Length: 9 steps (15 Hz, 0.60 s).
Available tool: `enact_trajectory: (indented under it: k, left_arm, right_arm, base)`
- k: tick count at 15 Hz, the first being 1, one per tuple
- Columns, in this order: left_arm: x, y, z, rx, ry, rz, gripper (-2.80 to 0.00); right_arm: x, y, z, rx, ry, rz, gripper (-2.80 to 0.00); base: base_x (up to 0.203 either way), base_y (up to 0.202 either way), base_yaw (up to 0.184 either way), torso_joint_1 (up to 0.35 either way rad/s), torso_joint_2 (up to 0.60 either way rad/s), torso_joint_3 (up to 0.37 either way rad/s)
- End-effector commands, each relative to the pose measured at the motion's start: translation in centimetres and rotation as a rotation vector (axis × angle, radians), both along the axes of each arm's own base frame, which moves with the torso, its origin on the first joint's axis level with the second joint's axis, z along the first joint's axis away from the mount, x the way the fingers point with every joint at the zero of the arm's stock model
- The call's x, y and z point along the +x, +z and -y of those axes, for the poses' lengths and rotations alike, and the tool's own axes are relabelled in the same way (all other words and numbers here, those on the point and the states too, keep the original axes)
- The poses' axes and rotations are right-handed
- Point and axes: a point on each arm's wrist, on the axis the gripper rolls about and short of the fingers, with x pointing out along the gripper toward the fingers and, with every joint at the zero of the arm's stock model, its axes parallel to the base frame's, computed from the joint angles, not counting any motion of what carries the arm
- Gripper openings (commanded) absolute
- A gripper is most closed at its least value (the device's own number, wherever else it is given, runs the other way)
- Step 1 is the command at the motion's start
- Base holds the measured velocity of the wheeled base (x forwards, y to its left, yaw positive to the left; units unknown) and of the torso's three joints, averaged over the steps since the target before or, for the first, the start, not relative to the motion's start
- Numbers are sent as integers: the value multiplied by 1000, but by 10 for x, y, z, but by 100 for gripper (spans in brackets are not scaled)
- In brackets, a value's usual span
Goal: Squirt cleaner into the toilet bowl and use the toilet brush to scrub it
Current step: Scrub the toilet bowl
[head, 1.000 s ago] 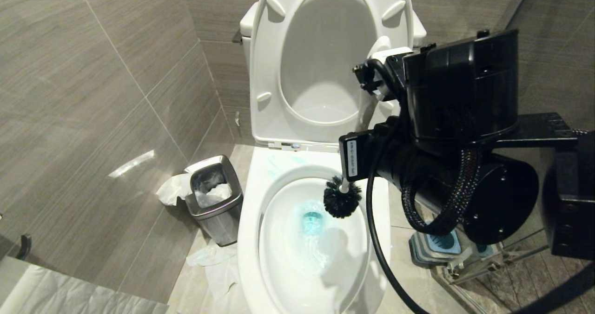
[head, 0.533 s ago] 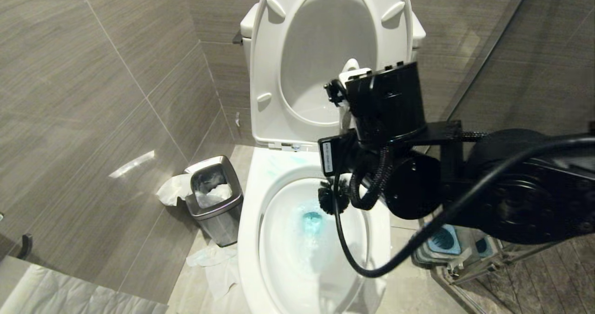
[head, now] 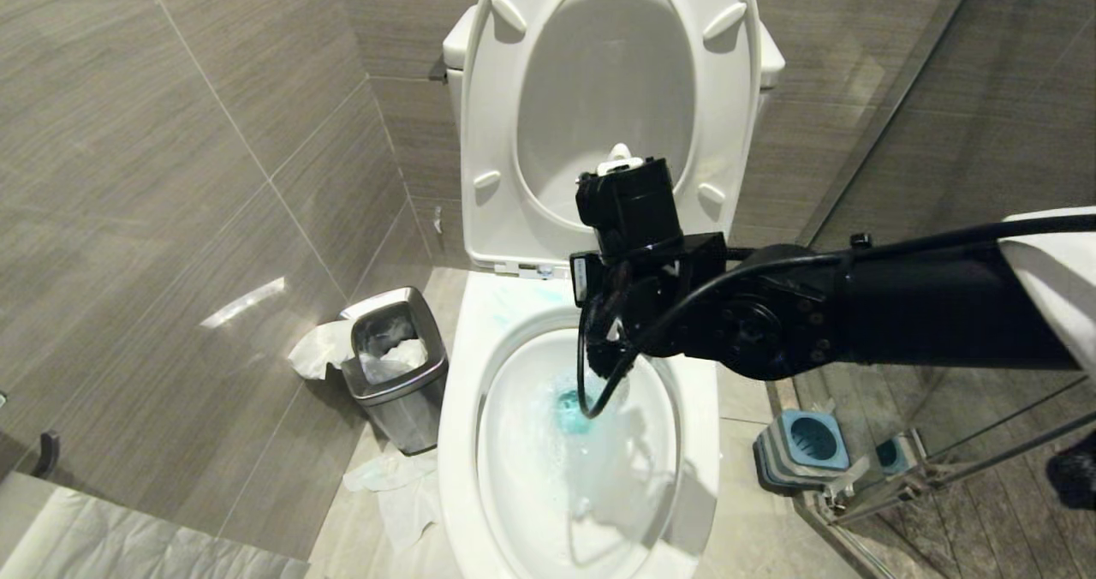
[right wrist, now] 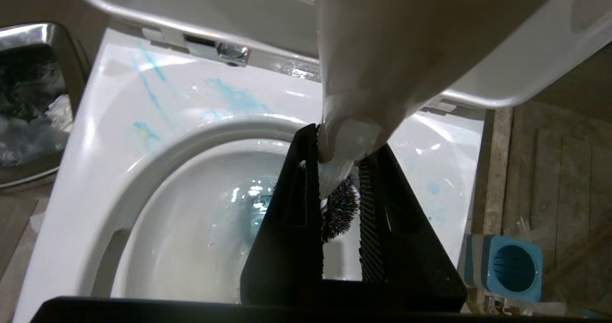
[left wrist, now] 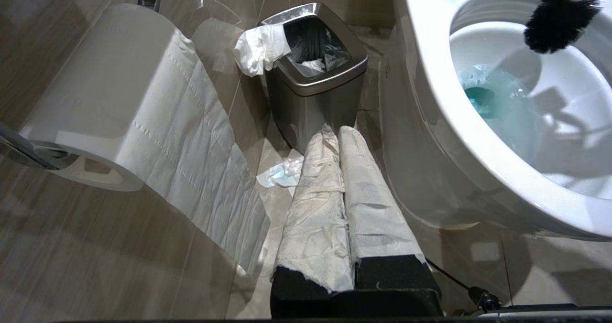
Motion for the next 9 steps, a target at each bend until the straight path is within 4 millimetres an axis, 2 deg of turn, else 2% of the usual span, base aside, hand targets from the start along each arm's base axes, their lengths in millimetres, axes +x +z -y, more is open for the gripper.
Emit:
enact_trajectory:
  k: [1,9]
  left_arm:
    - [0,0,0,0,0,-3,-280]
    - [0,0,0,0,0,-3,-280]
  right_arm:
    - [22,-20,-10,-12,-34,-8,-280]
    - [39,-43,-25,-22,-40,-16,-280]
  base:
    - [0,0,0,0,0,0]
    - [0,0,0,0,0,0]
